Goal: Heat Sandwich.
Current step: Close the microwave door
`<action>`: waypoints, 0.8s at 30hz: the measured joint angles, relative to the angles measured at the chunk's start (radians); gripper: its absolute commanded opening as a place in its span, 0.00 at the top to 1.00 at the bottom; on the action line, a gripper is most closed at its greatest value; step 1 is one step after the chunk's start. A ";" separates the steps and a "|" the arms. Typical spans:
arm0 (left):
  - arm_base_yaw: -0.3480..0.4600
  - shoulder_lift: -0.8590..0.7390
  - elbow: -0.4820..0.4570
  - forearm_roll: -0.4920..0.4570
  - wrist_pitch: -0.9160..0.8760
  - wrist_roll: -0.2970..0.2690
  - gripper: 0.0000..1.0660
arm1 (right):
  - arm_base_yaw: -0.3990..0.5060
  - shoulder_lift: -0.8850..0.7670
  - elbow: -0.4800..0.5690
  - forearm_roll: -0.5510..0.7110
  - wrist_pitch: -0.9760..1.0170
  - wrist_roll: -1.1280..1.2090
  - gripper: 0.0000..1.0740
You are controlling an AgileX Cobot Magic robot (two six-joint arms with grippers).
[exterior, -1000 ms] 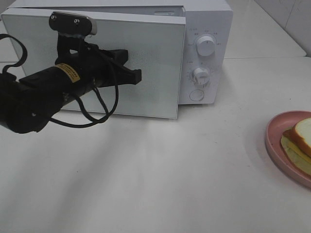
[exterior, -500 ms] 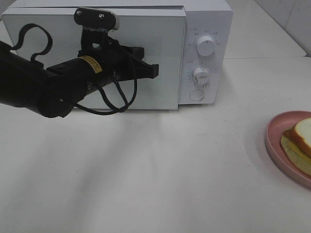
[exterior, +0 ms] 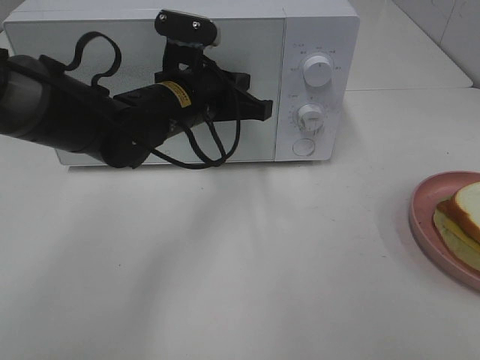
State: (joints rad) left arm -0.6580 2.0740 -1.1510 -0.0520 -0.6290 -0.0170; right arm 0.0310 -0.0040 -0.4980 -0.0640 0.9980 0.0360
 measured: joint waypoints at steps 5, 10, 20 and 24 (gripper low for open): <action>-0.012 0.019 -0.046 -0.004 0.049 0.045 1.00 | 0.000 0.000 0.000 0.000 0.000 0.000 0.29; -0.020 0.019 -0.049 -0.019 0.055 0.053 1.00 | 0.000 0.000 0.000 0.000 0.000 0.000 0.29; -0.034 0.023 -0.054 -0.052 0.055 0.054 1.00 | 0.000 0.000 0.000 0.000 0.000 0.000 0.29; -0.035 0.023 -0.057 -0.055 0.055 0.056 1.00 | 0.000 0.000 0.000 0.000 0.000 0.000 0.29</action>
State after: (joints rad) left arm -0.6930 2.0970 -1.2080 -0.1070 -0.5740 0.0390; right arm 0.0310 -0.0040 -0.4980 -0.0640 0.9980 0.0360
